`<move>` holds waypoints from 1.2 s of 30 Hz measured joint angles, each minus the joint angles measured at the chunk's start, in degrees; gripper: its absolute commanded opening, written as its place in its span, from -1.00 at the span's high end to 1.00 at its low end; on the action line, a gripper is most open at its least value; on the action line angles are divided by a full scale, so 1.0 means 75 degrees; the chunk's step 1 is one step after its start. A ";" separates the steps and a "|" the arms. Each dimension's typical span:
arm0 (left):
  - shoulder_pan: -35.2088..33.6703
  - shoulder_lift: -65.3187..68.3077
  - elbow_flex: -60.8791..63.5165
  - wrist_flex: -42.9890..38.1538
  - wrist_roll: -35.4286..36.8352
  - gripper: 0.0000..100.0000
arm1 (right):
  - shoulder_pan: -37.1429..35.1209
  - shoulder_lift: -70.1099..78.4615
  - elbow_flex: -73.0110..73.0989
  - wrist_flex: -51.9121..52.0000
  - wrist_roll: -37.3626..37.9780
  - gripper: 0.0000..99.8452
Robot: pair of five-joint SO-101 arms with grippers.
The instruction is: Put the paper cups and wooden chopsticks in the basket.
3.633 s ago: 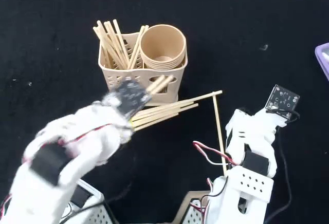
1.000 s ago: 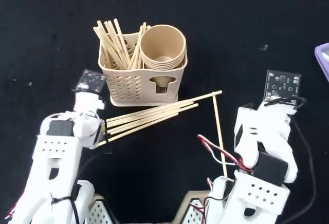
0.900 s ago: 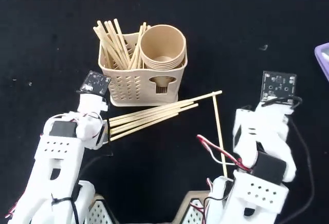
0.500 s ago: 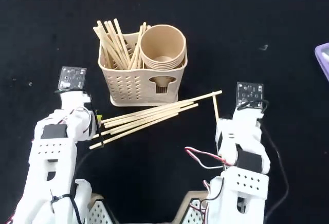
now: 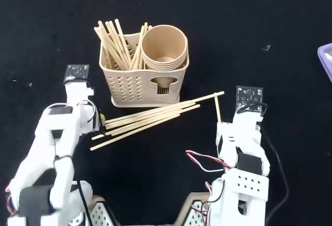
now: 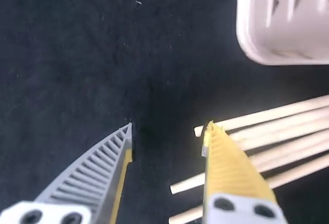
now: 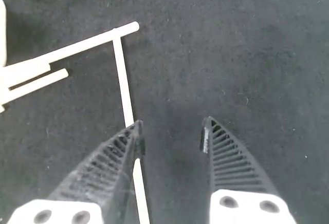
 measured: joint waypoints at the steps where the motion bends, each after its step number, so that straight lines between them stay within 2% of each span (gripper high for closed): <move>1: 0.0000 0.0152 -0.0117 0.0000 0.0000 0.55 | 0.0000 0.0000 0.0000 0.0000 0.0000 0.61; 13: 0.0000 0.0434 -0.0598 -0.0070 0.0023 0.55 | 0.0000 0.0000 0.0000 0.0000 0.0000 0.61; 19: 0.0012 0.0610 -0.0598 -0.0598 0.0258 0.55 | 0.0000 0.0000 0.0000 0.0000 0.0000 0.61; 25: 0.0387 0.1043 -0.0598 -0.0633 0.0258 0.55 | 0.0000 0.0000 0.0000 0.0000 0.0000 0.61; 30: 0.0457 0.1020 -0.0621 -0.0035 0.0234 0.55 | 0.0000 0.0000 0.0070 0.0000 0.0000 0.61; 36: 0.0750 0.0246 -0.0188 0.0750 -0.0316 0.55 | 0.0000 0.0000 0.0070 0.0000 0.0000 0.61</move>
